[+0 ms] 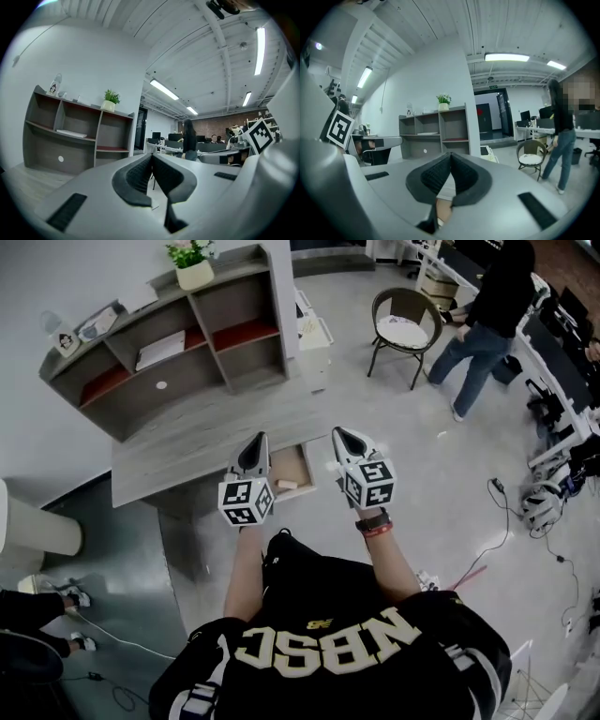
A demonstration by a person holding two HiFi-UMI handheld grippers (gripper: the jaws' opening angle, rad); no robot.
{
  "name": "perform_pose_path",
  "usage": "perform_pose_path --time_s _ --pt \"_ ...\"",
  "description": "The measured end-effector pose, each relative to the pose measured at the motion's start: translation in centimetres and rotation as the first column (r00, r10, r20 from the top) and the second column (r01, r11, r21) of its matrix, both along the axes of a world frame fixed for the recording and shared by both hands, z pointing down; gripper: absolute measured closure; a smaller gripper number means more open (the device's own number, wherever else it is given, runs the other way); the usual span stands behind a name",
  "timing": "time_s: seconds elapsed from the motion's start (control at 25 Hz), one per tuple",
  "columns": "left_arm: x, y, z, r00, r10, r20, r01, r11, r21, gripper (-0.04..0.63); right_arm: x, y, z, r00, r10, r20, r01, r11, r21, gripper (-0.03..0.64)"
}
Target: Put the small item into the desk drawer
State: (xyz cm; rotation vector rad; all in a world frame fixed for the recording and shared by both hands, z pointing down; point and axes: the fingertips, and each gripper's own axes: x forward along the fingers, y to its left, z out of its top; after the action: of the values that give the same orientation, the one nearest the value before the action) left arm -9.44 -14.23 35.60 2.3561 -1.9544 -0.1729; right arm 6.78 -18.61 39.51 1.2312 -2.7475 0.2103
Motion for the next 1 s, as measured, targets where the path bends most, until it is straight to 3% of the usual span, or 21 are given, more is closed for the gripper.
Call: perform_pose_path --time_s 0.72,0.84,1.0 --pt "3.0 -1.7 1.5 0.997 0.082 0.000 -0.082 0.996 -0.026 0.578 0.3 -0.4 1.0 0.998 0.008 0.059 -0.005 0.999 -0.052 0.607" --pt "1.6 -1.6 2.7 0.997 0.080 -0.009 -0.080 0.995 -0.053 0.578 -1.0 0.2 1.9 0.998 0.003 0.067 0.002 0.997 -0.072 0.607" --pt "-1.6 0.2 5.5 1.000 0.009 -0.027 -0.012 0.992 -0.128 0.578 -4.7 1.9 3.0 0.990 -0.092 0.106 0.105 0.986 -0.129 0.607"
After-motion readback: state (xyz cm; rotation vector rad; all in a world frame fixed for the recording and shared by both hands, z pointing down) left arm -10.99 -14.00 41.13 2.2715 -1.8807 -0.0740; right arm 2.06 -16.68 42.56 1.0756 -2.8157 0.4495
